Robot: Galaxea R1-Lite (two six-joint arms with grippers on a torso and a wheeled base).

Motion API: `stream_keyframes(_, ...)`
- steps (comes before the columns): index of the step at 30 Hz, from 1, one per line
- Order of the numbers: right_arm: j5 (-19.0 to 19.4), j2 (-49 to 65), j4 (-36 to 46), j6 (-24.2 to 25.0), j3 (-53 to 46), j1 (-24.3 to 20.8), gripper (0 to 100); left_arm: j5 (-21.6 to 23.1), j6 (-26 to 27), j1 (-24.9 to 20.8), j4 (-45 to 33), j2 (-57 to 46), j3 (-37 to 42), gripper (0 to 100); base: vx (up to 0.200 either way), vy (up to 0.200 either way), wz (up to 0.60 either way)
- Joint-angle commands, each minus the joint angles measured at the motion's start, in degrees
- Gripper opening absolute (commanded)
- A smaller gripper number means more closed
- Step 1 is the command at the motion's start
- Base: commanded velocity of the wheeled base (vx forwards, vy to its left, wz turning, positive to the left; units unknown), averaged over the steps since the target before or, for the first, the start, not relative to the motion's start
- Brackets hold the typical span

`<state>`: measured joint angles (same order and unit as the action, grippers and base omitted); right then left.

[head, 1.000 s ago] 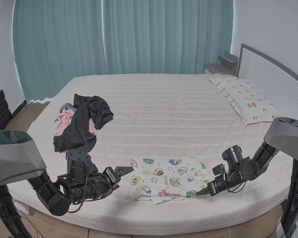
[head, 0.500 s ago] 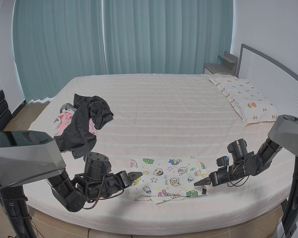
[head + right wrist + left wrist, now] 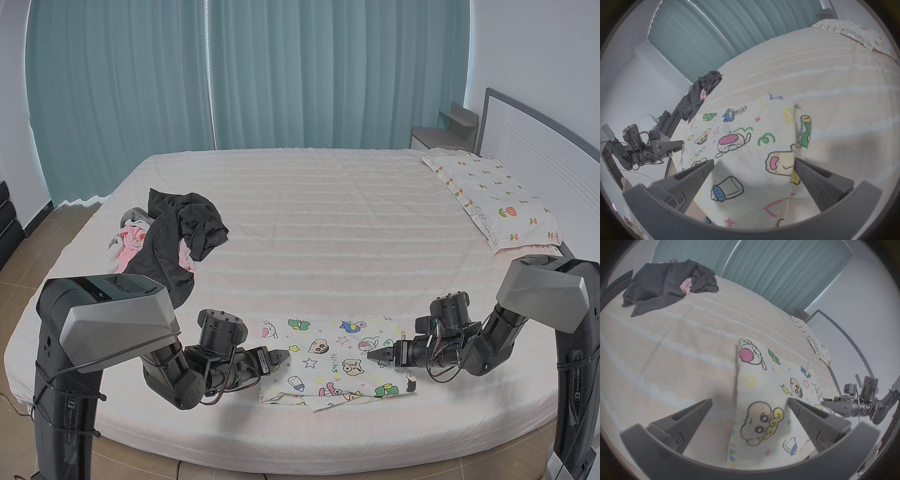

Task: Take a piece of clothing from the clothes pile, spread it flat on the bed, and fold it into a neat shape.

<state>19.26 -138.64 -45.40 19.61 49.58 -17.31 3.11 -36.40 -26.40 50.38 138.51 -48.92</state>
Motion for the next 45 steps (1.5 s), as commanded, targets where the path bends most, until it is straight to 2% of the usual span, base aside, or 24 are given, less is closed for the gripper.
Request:
stream_keyframes(1, -0.19, -1.72, -0.04, 0.25, -0.01, -1.59, 100, 0.14, -0.16, -0.84, -0.46, 2.82, -4.34, 100, 0.000, 0.000, 0.00)
stream_keyframes(14, -0.63, -2.16, 0.40, 0.42, 1.92, -2.90, 100, 0.23, -0.34, -4.01, -0.46, 4.14, -7.33, 100, 0.000, 0.000, 0.00)
stream_keyframes(15, -0.63, -2.25, 0.49, 0.42, 2.19, -2.90, 100, 0.23, -0.34, -4.01, -0.46, 4.14, -7.42, 0, 0.000, 0.000, 0.00)
stream_keyframes(17, -0.72, -2.33, 0.66, 0.34, 2.28, -2.90, 100, 0.23, -0.34, -4.09, -0.55, 4.14, -7.42, 0, 0.000, 0.000, 0.00)
stream_keyframes(18, -0.72, -2.33, 0.75, 0.34, 2.54, -2.90, 0, 0.32, -0.34, -4.09, -0.55, 4.14, -7.42, 0, 0.000, 0.000, 0.00)
stream_keyframes(28, -0.19, -1.81, 0.40, 0.86, 2.10, -3.43, 0, -0.65, -0.25, -4.36, -0.29, 4.05, -6.63, 0, 0.000, 0.000, 0.00)
stream_keyframes(35, 0.69, 1.01, 0.31, 6.40, 1.57, -3.34, 0, -0.56, -3.24, -4.80, 0.33, 0.89, -3.73, 0, 0.000, 0.000, 0.00)
stream_keyframes(40, 1.31, 1.62, -0.31, 6.84, 0.69, -3.34, 0, -0.65, -3.85, -5.24, 2.61, -0.35, -2.14, 0, 0.000, 0.000, 0.00)
stream_keyframes(45, 1.66, 2.94, -0.74, 7.02, -0.18, -3.34, 0, -0.65, -3.85, -5.68, 4.28, -1.14, -0.74, 0, -0.200, 0.000, 0.00)
